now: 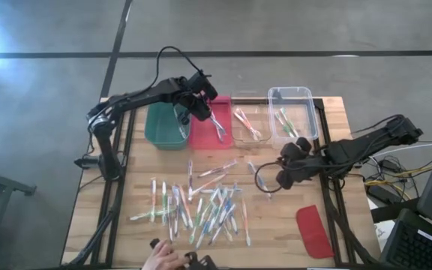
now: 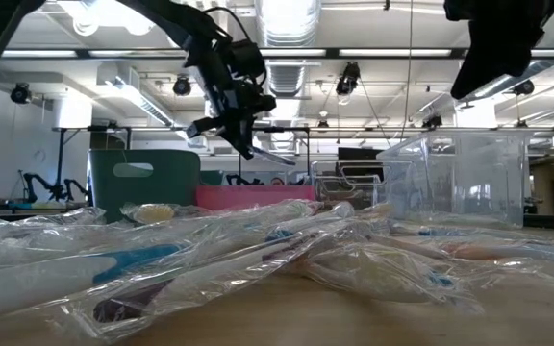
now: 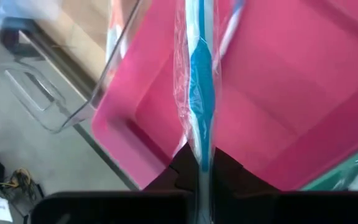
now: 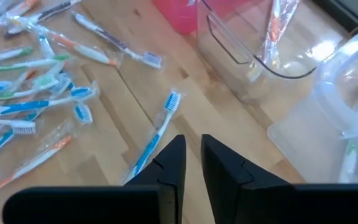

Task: Pick & Place Toothbrushes
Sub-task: Put the blue toothbrush into the red bin

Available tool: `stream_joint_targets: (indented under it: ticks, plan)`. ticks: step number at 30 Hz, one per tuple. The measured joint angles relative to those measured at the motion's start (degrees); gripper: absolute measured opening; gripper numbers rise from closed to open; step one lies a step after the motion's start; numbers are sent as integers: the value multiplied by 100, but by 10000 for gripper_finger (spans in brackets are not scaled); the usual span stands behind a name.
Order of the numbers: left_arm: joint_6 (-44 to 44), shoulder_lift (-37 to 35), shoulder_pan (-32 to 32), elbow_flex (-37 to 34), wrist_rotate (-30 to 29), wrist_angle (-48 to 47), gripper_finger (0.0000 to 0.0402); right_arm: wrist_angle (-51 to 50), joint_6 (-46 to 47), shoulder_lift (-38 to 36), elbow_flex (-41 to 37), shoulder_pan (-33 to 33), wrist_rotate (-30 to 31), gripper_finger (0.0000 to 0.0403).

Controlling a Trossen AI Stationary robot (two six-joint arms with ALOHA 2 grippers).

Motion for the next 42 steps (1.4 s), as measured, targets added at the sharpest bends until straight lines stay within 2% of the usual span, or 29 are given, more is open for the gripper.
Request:
stream_joint_targets:
  ticks: [7, 17, 25, 34, 42]
  plan:
    - [227, 362, 191, 308, 183, -192, 17, 15, -129, -353, -309, -4, 42, 69]
    - [235, 933, 307, 312, 517, -281, 20, 11, -245, -681, -462, -17, 627, 90]
    - [90, 1270, 309, 310, 388, -186, 23, 18, -239, -687, -469, -15, 697, 74]
    - [-456, 1108, 300, 312, 416, -69, 70, 33, -224, -687, -471, -15, 732, 52]
    - [-715, 1079, 283, 312, 349, -66, 118, 33, -222, -685, -471, -15, 732, 69]
